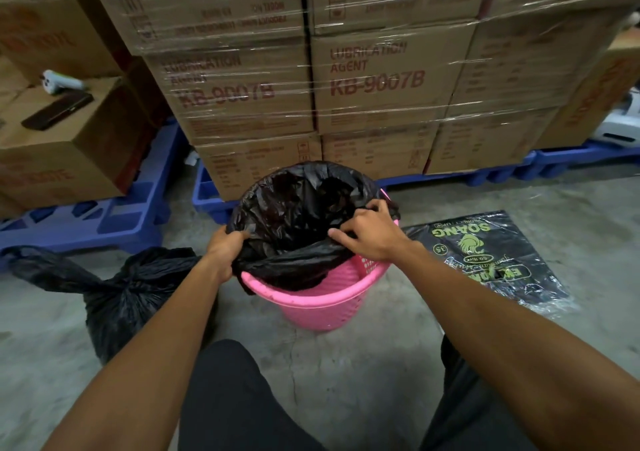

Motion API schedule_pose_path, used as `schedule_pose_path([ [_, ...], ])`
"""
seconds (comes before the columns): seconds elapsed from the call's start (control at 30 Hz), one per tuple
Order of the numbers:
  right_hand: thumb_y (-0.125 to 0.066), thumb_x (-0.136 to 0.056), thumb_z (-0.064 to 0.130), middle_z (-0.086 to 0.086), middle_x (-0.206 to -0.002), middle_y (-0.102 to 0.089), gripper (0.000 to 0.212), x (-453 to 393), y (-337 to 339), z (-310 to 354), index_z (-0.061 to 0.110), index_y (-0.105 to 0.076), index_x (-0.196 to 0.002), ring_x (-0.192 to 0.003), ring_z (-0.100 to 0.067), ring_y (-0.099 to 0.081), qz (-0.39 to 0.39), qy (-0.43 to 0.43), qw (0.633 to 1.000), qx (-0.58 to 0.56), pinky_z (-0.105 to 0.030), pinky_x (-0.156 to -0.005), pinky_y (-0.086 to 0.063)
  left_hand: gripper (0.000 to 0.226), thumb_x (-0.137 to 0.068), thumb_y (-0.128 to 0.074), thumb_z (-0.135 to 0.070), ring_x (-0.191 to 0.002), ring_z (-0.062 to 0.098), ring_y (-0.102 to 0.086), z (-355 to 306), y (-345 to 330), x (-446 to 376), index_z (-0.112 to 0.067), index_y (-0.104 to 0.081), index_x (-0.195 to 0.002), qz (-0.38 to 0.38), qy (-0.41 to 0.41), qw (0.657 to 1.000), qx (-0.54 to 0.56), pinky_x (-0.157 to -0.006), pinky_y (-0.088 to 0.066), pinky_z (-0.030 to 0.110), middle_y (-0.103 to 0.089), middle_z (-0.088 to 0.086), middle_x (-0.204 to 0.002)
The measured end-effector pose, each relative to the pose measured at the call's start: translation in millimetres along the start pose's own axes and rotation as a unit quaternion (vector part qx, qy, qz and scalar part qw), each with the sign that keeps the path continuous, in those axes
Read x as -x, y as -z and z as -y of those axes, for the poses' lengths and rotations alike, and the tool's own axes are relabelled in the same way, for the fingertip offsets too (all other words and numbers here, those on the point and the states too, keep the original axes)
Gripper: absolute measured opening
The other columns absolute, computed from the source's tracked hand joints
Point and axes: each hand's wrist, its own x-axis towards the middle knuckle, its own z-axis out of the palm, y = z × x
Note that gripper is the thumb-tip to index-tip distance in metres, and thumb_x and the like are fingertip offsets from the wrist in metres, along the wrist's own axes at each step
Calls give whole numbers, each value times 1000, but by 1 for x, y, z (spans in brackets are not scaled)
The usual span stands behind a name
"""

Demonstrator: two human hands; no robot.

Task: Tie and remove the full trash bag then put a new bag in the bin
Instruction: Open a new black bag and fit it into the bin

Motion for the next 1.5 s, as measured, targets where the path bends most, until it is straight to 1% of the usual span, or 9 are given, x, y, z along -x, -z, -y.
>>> schedule_pose_path([
  [0.17, -43, -95, 53, 1, -48, -51, 54, 31, -1, -18, 19, -56, -55, -61, -24, -59, -220, -190, 955, -57, -31, -68, -31, 28, -93, -60, -11, -93, 33, -66, -1, -7, 7, -11, -58, -121, -14, 8, 999, 50, -81, -55, 42, -68, 15, -108],
  [0.33, -65, -88, 32, 0, -76, -59, 21, 45, -15, -23, 20, -57, -74, -69, -17, -54, -266, -304, 885, -233, -25, -64, -37, 34, -96, -55, -12, -98, 35, -63, 0, -16, 8, -5, -58, -129, -45, 15, 996, 70, -81, -52, 43, -65, 20, -120],
  [0.6, -58, -92, 30, -4, -104, -69, 13, 21, -27, -22, 22, -68, -92, -96, -24, -65, -277, -469, 589, -597, -36, -88, -54, 38, -90, -56, -25, -107, 36, -58, 10, -13, 1, -10, -51, -125, -121, -68, 985, -102, -97, -48, 46, -59, 14, -123],
  [0.73, -59, -90, 15, -6, -76, -74, 16, 20, -23, -33, 13, -72, -81, -73, -25, -68, -206, -437, 532, -695, -39, -77, -57, 31, -93, -54, -26, -119, 34, -52, 7, -22, 27, -12, -53, -121, -248, -416, 783, -390, -106, -33, 53, -55, 13, -126],
  [0.83, -62, -90, 17, -8, -82, -74, 14, 19, -25, -37, 10, -74, -93, -75, -25, -69, -194, -434, 527, -705, -41, -80, -58, 29, -98, -44, -35, -101, 30, -60, 4, -44, 58, -13, -62, -107, -57, -610, 652, -447, -89, -42, 44, -62, 8, -106],
  [0.97, -61, -93, 19, -7, -97, -73, 15, 17, -33, -35, 20, -72, -82, -92, -25, -69, -252, -461, 542, -655, -35, -85, -57, 44, -99, -33, -53, -94, 22, -65, 23, -74, 91, -19, -57, -113, 168, -563, 593, -551, -75, -53, 38, -66, 0, -105],
  [1.13, -62, -94, 26, -6, -90, -72, 22, 14, -33, -38, 22, -68, -73, -81, -23, -67, -244, -478, 533, -654, -32, -75, -57, 30, -100, -46, -39, -67, 23, -61, 31, -72, 103, -14, -59, -92, 101, -707, 503, -487, -56, -46, 35, -63, 1, -79],
  [1.3, -43, -104, 27, -7, -89, -67, 28, 12, -33, -41, 13, -61, -87, -84, -25, -65, -198, -447, 557, -671, -40, -89, -56, 12, -97, -55, -14, -58, 19, -52, 58, -61, 108, -16, -58, -86, 85, -815, 320, -475, -52, -40, 31, -57, -1, -72],
  [1.5, -43, -105, 27, -9, -88, -67, 28, 10, -43, -40, 13, -57, -86, -85, -27, -64, -221, -453, 525, -685, -45, -88, -56, 15, -89, -63, -6, -57, 17, -49, 75, -58, 107, -18, -65, -80, 41, -855, 287, -431, -54, -39, 29, -58, -2, -69],
])
